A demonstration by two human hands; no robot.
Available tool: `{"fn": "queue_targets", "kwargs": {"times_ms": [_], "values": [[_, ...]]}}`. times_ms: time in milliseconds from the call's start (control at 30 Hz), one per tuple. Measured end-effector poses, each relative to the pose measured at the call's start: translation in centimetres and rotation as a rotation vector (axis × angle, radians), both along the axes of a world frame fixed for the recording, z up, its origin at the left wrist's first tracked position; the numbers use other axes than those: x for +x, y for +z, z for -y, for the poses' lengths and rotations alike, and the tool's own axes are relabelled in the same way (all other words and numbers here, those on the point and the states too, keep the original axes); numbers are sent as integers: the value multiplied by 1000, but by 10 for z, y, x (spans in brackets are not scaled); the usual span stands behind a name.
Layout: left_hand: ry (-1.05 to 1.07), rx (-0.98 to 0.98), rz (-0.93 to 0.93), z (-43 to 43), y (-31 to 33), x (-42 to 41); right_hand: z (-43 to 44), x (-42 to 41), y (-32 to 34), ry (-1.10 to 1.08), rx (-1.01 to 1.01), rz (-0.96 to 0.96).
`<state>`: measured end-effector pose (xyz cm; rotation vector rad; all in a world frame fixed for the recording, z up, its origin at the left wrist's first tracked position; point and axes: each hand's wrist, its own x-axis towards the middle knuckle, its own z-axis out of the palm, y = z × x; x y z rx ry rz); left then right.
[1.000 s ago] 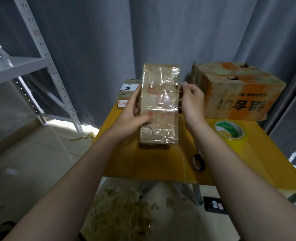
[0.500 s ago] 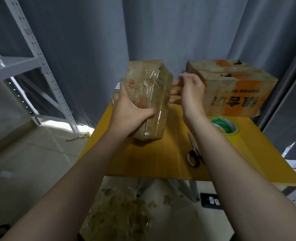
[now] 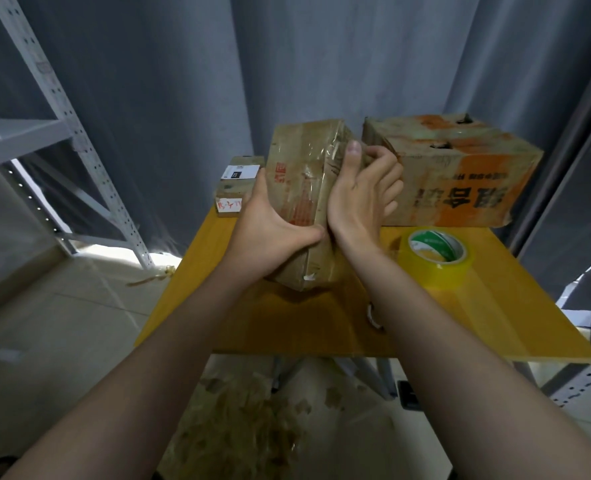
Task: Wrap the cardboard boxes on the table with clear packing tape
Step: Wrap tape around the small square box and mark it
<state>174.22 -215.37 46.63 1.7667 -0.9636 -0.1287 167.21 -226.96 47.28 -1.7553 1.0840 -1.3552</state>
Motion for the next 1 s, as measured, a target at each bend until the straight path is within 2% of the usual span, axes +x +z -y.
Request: {"fn": "queue_targets", "kwargs": {"times_ms": [100,233,400,533,633,733,800,867,933,1000], "values": [[-65,-13,-59,-10,7,5,12,0,-9,-67,-48,-39],[-116,13,-130,-18,10,15,31,-8,-25,-101,21,-94],[-187,-10,-224,-26,9,27,34,-13,-27,-25,-82,-53],[-161,-80,-438,-34,-4,44,40,-17,-49,-2,-128,-171],[-68,-113,-563,-40,-8,54,34,-12,-31,241,100,-79],[3,-282,-773,-44,-6,65,17,-16,-9,604,307,-214],[-9,-365,-864,-43,-7,71,7,-23,-8,823,552,-262],[-11,-456,-878,-39,-6,73,3,-30,-9,1026,794,-207],[-4,-543,-879,-32,-3,70,1,-33,-8,1135,912,-134],[-34,-590,-889,-23,-1,66,-1,-29,-7,1122,944,-4]]}}
